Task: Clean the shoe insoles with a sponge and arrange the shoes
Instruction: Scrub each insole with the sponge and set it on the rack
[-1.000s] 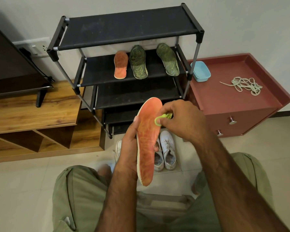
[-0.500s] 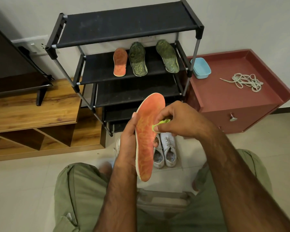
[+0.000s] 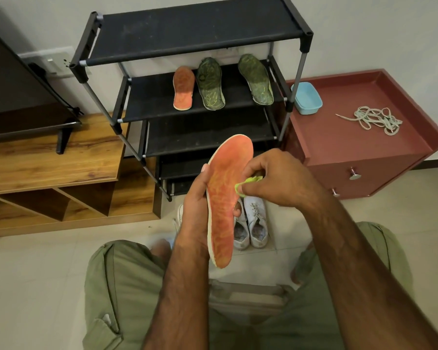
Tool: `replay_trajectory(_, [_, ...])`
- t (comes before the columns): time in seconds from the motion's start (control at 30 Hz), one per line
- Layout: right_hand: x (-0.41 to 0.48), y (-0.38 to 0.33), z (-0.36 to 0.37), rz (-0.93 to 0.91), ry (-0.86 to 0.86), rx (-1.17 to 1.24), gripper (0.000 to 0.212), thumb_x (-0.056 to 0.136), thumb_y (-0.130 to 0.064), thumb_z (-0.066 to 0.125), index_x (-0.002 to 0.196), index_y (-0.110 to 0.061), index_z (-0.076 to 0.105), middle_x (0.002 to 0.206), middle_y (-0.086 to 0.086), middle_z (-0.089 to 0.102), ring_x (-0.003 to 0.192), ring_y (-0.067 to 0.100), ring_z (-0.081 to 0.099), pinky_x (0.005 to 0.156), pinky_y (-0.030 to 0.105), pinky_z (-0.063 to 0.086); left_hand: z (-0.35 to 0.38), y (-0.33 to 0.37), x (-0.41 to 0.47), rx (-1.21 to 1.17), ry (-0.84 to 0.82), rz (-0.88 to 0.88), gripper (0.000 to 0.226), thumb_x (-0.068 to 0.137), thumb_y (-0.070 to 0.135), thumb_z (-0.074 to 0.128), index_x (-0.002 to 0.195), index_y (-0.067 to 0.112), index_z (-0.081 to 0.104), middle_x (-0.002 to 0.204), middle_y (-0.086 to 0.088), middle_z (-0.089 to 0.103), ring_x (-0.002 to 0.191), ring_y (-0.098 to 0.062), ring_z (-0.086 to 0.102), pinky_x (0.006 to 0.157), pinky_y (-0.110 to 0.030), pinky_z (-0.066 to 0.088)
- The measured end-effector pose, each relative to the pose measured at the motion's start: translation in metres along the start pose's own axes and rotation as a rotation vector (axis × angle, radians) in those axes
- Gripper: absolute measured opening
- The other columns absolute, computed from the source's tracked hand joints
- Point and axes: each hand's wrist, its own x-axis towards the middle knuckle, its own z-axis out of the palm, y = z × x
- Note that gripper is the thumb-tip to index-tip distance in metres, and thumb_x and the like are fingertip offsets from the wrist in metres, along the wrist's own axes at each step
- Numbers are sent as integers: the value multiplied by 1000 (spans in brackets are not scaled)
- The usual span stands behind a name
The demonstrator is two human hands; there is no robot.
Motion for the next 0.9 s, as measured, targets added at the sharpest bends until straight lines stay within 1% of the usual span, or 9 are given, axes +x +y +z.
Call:
replay_trajectory(0.1, [-4, -3, -1, -31, -163, 24, 7, 77, -36, 86, 75, -35, 79, 79, -13, 76, 81, 10, 71, 84, 47, 60, 1, 2, -1, 6, 3, -15, 64, 96, 55, 50, 131, 3, 62, 98, -19, 69, 63, -26, 60, 49, -28, 53])
replay_trajectory(0.2, [1, 5, 0, 36, 149, -87, 8, 76, -46, 81, 80, -41, 76, 80, -20, 72, 77, 5, 67, 78, 40, 60, 1, 1, -3, 24, 30, -9, 61, 97, 56, 52, 125, 2, 64, 83, -16, 64, 56, -22, 58, 47, -27, 52])
replay_trajectory(0.3, [3, 7, 2, 1, 415, 140, 8, 81, -42, 81, 86, -37, 76, 79, -21, 71, 74, 3, 66, 71, 31, 55, 4, 1, -6, 1, 42, 12, 55, 100, 51, 49, 124, 3, 64, 91, -17, 72, 57, -20, 63, 48, -27, 53])
replay_trajectory(0.37, [4, 6, 1, -16, 484, 269, 8, 84, -36, 81, 92, -35, 78, 83, -22, 72, 78, 2, 67, 74, 30, 57, 6, 1, -8, -47, 32, 12, 62, 97, 49, 51, 133, -1, 59, 107, -23, 71, 63, -22, 67, 50, -28, 56])
replay_trajectory(0.5, [4, 3, 6, -63, 366, 231, 13, 84, -33, 82, 96, -35, 79, 96, -13, 72, 78, 4, 67, 78, 27, 58, 2, -3, -7, -124, 46, -14, 71, 90, 46, 61, 136, -8, 53, 95, -21, 64, 61, -26, 65, 52, -31, 56])
replay_trajectory(0.6, [0, 1, 15, -74, 289, 124, 14, 83, -34, 83, 97, -31, 81, 100, -13, 66, 78, 3, 66, 74, 15, 52, 5, -3, -8, -189, 37, -30, 73, 92, 46, 63, 143, -3, 50, 123, -27, 64, 93, -36, 72, 77, -43, 63])
replay_trajectory(0.67, [-2, -2, 18, -81, 282, 95, 12, 81, -36, 85, 90, -30, 81, 99, -13, 65, 85, 3, 65, 80, 22, 54, 6, -3, -8, -223, 62, -25, 65, 96, 45, 56, 144, 0, 51, 138, -26, 61, 123, -41, 64, 100, -52, 56])
replay_trajectory(0.73, [-2, -5, 17, -88, 261, 43, 9, 80, -35, 87, 83, -30, 80, 96, -13, 66, 88, 5, 64, 83, 30, 55, 6, -4, -8, -240, 55, -24, 66, 97, 44, 54, 145, 0, 49, 142, -28, 57, 132, -41, 57, 105, -53, 51])
replay_trajectory(0.9, [2, -9, 12, -136, 296, -27, 15, 81, -19, 85, 93, -27, 80, 97, -10, 67, 85, 8, 63, 84, 33, 55, 8, 0, -9, -236, 73, -11, 57, 100, 40, 53, 137, -3, 57, 119, -24, 69, 95, -33, 74, 82, -43, 64])
